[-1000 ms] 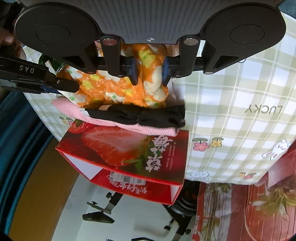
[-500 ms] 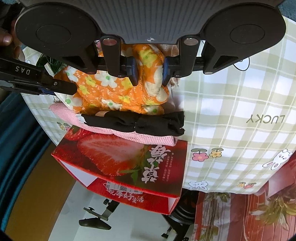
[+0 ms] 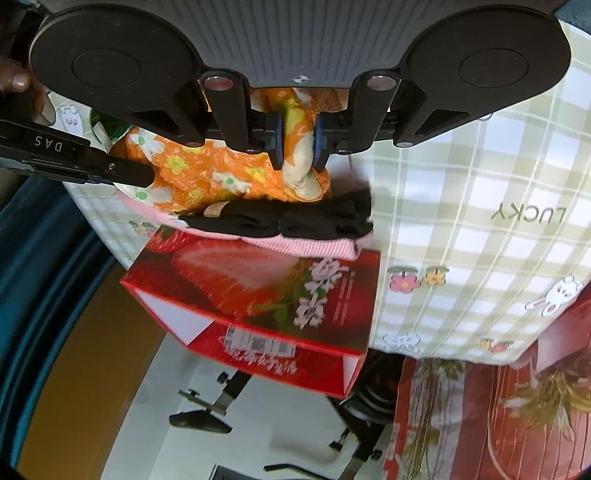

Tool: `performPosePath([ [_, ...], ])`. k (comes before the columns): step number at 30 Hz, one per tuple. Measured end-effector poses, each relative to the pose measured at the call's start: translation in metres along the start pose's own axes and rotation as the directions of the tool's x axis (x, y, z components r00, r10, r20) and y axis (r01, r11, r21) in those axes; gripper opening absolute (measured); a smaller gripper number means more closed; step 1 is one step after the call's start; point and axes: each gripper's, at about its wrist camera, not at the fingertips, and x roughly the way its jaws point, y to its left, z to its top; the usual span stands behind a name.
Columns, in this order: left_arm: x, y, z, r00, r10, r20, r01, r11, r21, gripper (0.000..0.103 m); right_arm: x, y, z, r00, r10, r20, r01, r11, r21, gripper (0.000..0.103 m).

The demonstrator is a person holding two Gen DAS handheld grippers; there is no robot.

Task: Organize soft objects
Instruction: 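Close the left gripper on the orange floral cloth while the right gripper grips it too, then lift the orange floral cloth with both grippers and carry it into the red box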

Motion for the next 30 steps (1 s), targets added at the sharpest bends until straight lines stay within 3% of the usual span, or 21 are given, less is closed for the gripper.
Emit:
performPosePath([
  [14,-0.044,-0.015,0.019,0.985,-0.028,0.168,0.018,0.998,0.061,0.016,-0.033,0.011,0.022,0.994,0.011,0.109,-0.007,0.999,-0.036,0.008],
  [30,-0.04,-0.01,0.02,0.987,-0.038,0.157,0.032,0.998,0.046,0.016,-0.031,0.011,0.022,0.993,0.014,0.118,-0.01,0.999,-0.036,0.008],
])
